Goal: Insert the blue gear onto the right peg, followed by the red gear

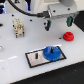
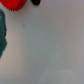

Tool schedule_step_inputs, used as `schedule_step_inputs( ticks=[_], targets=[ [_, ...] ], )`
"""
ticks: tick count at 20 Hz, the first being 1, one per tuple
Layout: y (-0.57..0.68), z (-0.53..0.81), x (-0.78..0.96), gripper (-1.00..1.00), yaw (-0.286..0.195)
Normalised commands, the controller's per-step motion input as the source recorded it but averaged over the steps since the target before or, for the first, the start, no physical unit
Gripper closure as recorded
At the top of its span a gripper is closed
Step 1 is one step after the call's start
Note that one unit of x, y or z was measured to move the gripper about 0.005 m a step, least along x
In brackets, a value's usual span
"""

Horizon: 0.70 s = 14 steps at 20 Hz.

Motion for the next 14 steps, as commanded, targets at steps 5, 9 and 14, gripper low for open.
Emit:
schedule_step_inputs(
  ticks=[5, 9, 14],
  targets=[
    [0.39, 0.01, 0.47, -1.00, 0.000],
    [0.25, 0.02, 0.09, -1.00, 0.000],
    [0.35, 0.04, 0.16, -1.00, 0.000]
  ],
)
